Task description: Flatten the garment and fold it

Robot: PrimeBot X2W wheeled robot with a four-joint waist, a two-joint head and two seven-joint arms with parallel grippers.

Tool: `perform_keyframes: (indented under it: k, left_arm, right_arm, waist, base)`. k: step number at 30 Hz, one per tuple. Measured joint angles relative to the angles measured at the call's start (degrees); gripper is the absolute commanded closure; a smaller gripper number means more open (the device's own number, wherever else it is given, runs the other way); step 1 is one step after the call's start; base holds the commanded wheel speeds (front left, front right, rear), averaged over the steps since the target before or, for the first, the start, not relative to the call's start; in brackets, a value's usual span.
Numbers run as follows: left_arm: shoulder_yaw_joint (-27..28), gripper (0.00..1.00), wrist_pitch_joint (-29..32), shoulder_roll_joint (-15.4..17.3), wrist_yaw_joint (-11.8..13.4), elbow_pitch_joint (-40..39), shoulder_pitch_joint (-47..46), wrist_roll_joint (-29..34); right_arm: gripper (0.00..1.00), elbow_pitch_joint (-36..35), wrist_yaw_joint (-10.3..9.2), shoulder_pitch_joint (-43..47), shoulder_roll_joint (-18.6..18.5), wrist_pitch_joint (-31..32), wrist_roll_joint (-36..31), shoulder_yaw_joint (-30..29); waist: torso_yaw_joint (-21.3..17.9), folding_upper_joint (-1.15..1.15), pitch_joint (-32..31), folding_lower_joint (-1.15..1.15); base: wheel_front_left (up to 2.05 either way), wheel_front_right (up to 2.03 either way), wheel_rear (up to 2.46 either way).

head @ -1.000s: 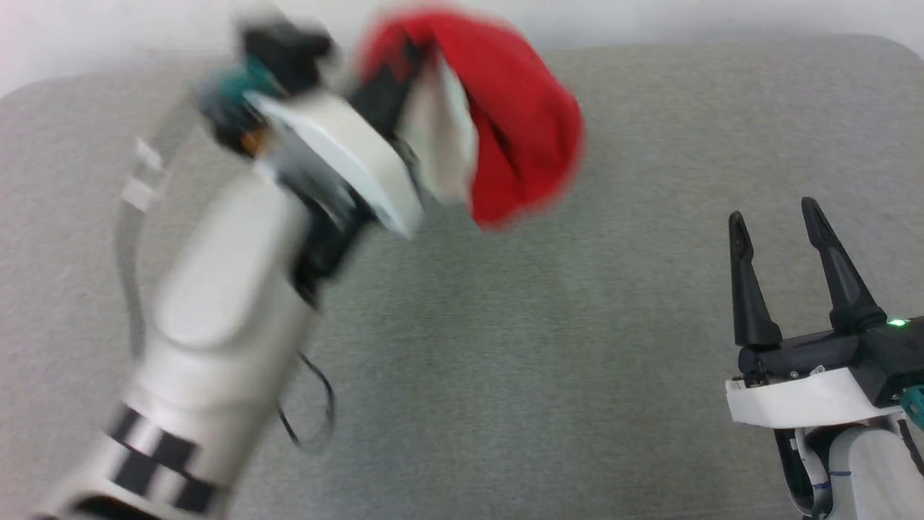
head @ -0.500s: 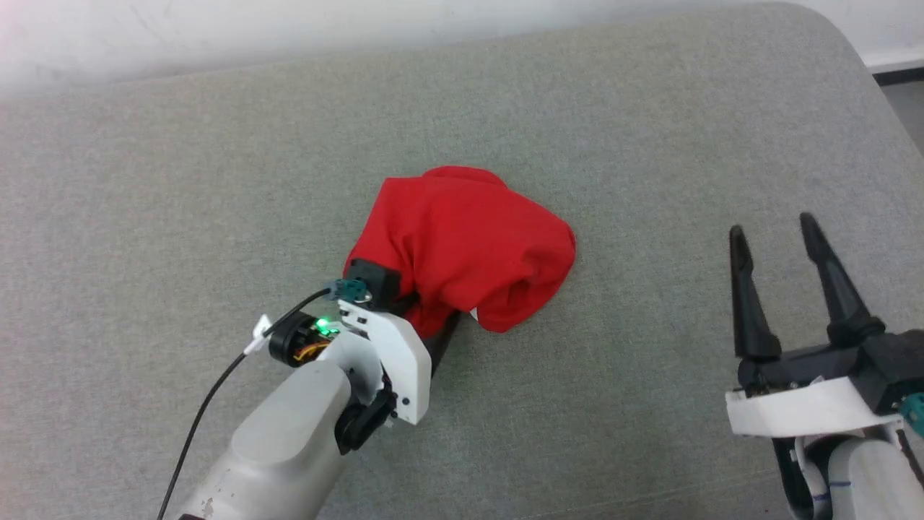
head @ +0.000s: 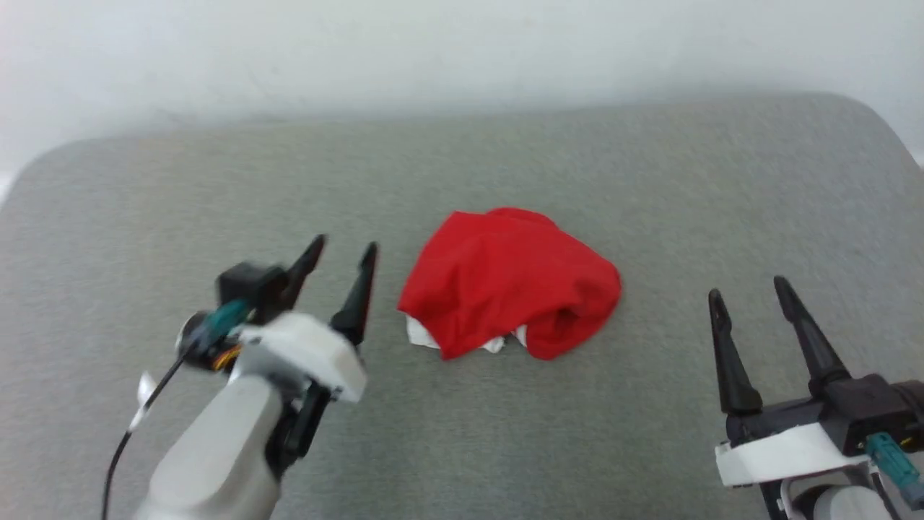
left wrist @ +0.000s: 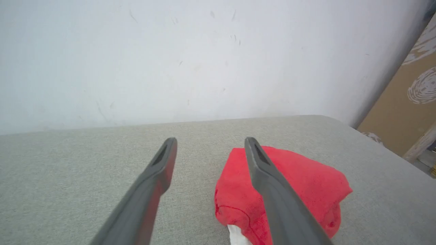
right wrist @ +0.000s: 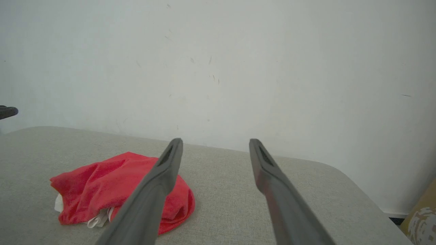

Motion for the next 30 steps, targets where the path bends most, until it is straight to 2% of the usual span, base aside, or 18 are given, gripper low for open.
perform_keyframes:
  k: [2,6,9,13,17,21,26,30]
  left_arm:
    - [1.6,0.0,-1.4,1.0,2.0,-3.5,3.5,0.2]
    - [4.4,0.0,-2.3,1.0,4.9,-9.7,12.7,3.0]
    - [8.9,0.0,-2.3,-1.0,6.6,-15.9,19.3,5.8]
    - [13.0,0.0,-2.3,-5.0,6.6,-20.2,25.3,9.0]
    - [14.4,0.0,-2.3,-7.4,4.4,-20.9,26.0,12.4]
    - [14.9,0.0,-2.3,-9.6,1.5,-19.7,24.5,14.3]
    - [15.9,0.0,-2.3,-11.9,-0.6,-17.6,22.4,16.1]
    - [16.6,0.0,-2.3,-13.5,-2.0,-16.2,22.3,16.9]
  right_arm:
    - [0.0,0.2,0.0,0.6,0.0,0.0,0.0,0.2]
    - [0.0,1.2,0.0,1.6,0.0,0.0,-0.1,1.1]
    - [0.0,1.7,0.0,2.0,0.0,0.0,-0.5,1.3]
    - [0.0,3.8,0.0,2.0,0.0,0.1,-1.4,1.8]
    - [0.0,7.6,0.0,1.0,-1.0,6.2,-3.1,5.0]
    - [0.0,12.0,0.02,-3.9,-5.7,14.0,-1.4,11.6]
    - [0.0,18.7,0.01,-10.9,-10.7,23.0,3.4,17.4]
    - [0.0,23.1,0.01,-15.6,-13.3,27.4,7.2,21.3]
  waist:
    - [1.3,0.0,-1.0,0.0]
    - [3.6,0.0,-2.5,0.0]
    - [4.9,0.0,-3.2,0.0]
    - [6.3,0.0,-3.1,0.0]
    - [7.7,0.0,-2.0,0.01]
    - [9.3,0.0,-0.4,0.01]
    - [12.0,0.01,1.6,0.01]
    - [14.2,0.01,3.2,0.01]
  base:
    - [0.0,0.0,0.0]
    - [0.0,0.0,0.0]
    - [0.0,0.0,0.0]
    - [0.0,0.0,0.0]
    - [0.0,0.0,0.0]
    - [0.0,0.0,0.0]
    - [0.0,0.0,0.0]
    - [0.0,0.0,0.0]
